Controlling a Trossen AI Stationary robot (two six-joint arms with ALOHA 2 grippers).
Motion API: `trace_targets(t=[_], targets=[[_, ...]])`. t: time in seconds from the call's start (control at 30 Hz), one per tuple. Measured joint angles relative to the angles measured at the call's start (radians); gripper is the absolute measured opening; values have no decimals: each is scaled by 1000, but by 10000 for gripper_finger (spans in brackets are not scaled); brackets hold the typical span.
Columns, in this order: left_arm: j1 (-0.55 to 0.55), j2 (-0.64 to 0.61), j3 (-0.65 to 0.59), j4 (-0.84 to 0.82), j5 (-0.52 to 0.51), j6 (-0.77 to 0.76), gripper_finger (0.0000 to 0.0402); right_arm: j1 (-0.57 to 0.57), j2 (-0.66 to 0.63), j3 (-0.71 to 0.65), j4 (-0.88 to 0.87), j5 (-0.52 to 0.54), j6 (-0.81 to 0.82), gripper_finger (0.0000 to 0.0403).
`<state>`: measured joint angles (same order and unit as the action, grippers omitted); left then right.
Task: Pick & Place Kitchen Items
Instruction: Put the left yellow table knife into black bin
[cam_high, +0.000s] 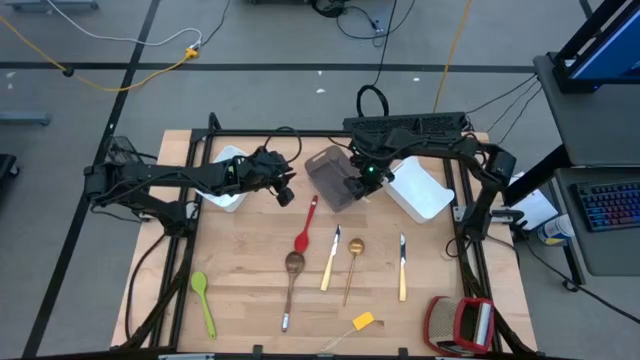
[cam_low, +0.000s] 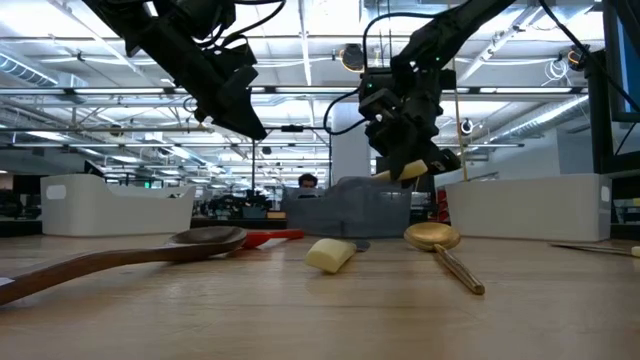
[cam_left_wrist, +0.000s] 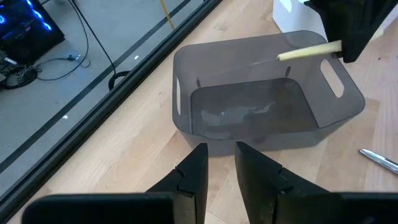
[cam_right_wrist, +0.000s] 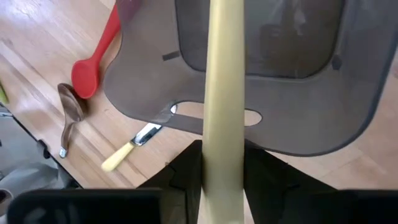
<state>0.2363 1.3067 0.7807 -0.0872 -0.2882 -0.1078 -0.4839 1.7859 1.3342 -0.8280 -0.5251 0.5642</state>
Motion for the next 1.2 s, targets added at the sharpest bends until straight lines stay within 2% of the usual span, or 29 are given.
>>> trace_targets(t=[0.2,0.37,0.67,0.83,1.2], targets=[[0,0,0,-1,0,0,85,-13,0,0,10,0,-4,98],[0,0,0,-15,0,0,85,-13,0,0,27,0,-68,99],[0,0,0,-53,0,-6,85,-14,0,0,100,0,-58,100],[0,0,0,-53,0,-6,85,-14,0,0,153,0,-136,100],[0,0,0,-53,0,-6,85,-12,0,0,204,4,-193,98]])
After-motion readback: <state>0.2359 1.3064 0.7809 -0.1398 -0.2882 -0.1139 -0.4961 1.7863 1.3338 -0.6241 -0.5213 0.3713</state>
